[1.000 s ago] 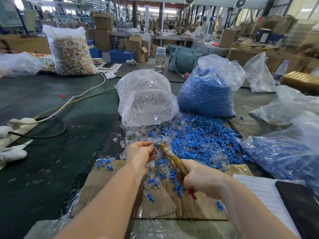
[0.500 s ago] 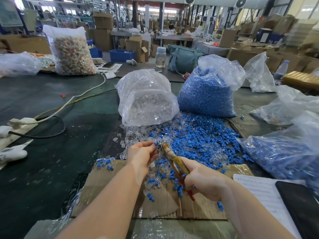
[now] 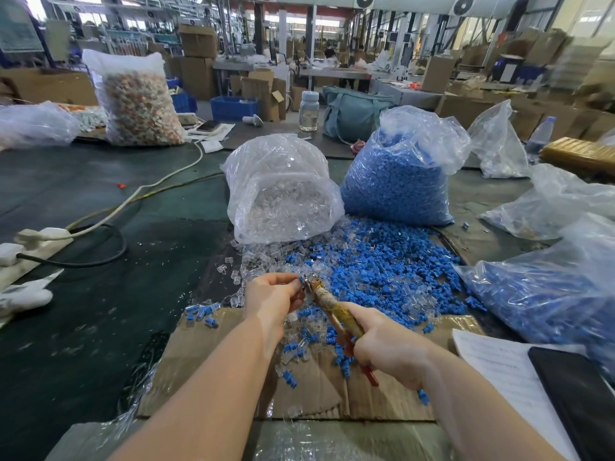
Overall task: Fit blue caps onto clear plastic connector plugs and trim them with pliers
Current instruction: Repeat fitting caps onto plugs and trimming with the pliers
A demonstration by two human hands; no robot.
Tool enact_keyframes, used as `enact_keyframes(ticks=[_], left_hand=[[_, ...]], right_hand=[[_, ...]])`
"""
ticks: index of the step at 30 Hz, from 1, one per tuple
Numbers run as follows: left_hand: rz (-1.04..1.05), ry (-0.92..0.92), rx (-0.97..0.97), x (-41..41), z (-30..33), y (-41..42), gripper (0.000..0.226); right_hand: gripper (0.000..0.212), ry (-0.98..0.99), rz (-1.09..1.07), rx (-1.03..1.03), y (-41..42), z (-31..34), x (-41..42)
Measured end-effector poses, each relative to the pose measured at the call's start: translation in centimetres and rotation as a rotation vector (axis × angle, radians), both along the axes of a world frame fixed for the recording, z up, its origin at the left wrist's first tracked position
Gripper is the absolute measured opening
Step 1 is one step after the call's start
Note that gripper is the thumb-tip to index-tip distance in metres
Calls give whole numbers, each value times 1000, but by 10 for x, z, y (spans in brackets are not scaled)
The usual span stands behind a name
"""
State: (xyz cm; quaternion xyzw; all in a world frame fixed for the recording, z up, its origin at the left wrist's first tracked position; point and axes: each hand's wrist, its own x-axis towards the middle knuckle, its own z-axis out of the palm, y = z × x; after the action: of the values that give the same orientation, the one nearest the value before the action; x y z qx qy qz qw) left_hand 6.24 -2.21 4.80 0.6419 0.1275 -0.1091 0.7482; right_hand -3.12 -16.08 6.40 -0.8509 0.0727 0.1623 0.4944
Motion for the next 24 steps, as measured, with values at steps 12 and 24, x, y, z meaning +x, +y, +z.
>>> enact_keyframes(ticks=[12,24], left_hand=[[55,28,-67,0,-7,5,13],[175,-308,819,9,-30,67,20]], right_hand=[[81,-52,-85,131,5,-9,-3],[71,-211,-479,-650,-30,-36,-3]])
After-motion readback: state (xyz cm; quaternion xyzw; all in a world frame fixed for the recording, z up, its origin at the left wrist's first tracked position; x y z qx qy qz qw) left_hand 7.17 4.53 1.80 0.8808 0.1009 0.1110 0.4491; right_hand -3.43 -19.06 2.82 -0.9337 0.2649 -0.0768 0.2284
